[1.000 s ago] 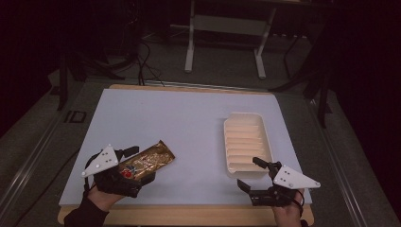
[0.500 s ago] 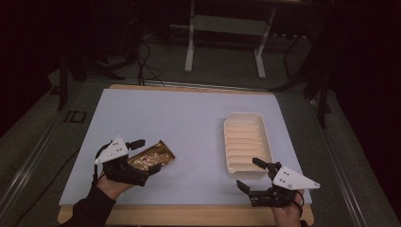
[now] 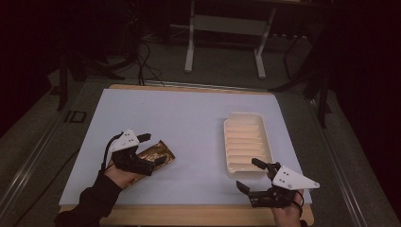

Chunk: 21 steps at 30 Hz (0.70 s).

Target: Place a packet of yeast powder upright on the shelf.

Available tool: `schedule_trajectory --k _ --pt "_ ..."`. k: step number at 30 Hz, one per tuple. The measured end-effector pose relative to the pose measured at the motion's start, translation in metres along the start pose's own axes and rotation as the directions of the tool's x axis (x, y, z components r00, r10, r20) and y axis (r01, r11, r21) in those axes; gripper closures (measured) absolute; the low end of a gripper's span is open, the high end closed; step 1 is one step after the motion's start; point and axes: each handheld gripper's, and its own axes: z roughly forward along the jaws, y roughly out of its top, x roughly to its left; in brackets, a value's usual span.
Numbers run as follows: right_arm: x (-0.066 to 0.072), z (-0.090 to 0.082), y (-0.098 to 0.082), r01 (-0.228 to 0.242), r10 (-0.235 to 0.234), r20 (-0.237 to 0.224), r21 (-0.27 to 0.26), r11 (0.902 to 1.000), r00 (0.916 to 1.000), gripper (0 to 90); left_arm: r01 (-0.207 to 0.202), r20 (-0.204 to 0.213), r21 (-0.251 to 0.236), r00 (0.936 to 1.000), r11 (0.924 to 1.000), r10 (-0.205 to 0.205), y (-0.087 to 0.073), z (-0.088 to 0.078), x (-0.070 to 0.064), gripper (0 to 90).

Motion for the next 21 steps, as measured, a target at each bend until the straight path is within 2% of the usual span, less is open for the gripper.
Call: schedule_trajectory --k 4,8,10,15,21 --pt "0.000 0.000 0.000 -0.001 0.001 -0.001 0.002 1.0000 1.0000 12.8 -0.005 -0.012 0.026 0.9999 0.9997 0.005 0.000 0.007 0.006 2.1" --pt "0.000 0.000 -0.001 -0.002 0.002 -0.003 0.002 1.0000 1.0000 12.8 0.013 -0.001 0.041 0.9999 0.9991 -0.013 -0.002 0.013 0.015 4.1" --pt "-0.001 0.001 -0.001 -0.001 0.001 -0.005 0.005 1.0000 1.0000 12.8 0.007 -0.003 0.055 1.0000 0.9984 -0.007 -0.002 0.016 0.019 5.0" --pt "0.000 0.003 -0.002 -0.002 0.002 -0.007 0.012 0.9999 1.0000 12.9 0.004 -0.020 0.079 0.9998 0.9969 -0.002 -0.006 0.023 0.031 14.5" --pt "0.000 0.003 -0.002 -0.007 0.007 -0.012 0.015 0.9999 0.9999 12.9 0.020 -0.018 0.134 0.9997 0.9908 -0.018 -0.011 0.029 0.045 23.0"
